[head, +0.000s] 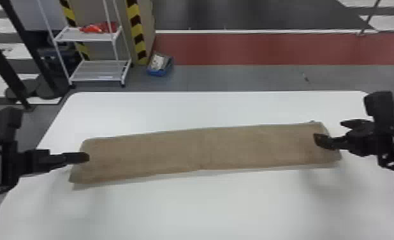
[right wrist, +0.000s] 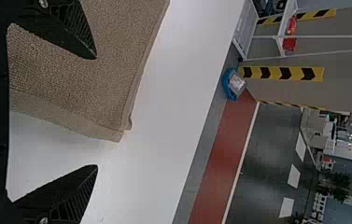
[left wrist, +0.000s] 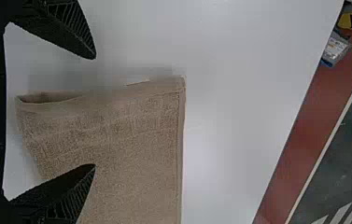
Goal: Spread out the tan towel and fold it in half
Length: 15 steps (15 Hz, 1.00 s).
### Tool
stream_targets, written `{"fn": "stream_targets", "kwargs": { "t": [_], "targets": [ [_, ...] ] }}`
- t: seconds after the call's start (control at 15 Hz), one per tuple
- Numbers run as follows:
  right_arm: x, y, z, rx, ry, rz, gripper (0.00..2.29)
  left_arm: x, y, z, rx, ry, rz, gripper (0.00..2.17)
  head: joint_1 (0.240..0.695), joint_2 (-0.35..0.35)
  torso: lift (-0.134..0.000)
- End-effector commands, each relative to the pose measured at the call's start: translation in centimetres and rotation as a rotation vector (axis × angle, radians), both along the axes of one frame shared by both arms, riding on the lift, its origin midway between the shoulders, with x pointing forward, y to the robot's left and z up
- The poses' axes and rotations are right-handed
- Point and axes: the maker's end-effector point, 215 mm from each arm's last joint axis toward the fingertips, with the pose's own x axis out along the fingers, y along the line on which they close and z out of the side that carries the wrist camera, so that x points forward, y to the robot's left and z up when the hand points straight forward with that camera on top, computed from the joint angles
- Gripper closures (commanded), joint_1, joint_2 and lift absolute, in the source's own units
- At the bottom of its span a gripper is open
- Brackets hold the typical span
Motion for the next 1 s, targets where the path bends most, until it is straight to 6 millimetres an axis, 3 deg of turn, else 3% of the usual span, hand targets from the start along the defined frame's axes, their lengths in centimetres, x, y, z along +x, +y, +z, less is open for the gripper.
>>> {"fn": "stream_targets", "kwargs": {
  "t": [0.0,0.27,0.93],
  "targets": [
    [0.2,0.0,0.1,0.006,-0.002,0.006,0.05,1.0,-0.1,0.9,-0.002,-0.031,0.006,0.03,0.695,0.033,-0.124],
    [0.5,0.0,-0.3,0.065,0.001,0.001,0.04,2.1,-0.3,2.0,0.018,-0.073,0.019,0.03,0.695,0.032,-0.124],
    [0.9,0.1,0.1,0.146,-0.003,-0.009,0.04,2.5,-1.8,1.3,0.034,-0.065,0.011,0.03,0.695,0.015,-0.124]
  ]
}}
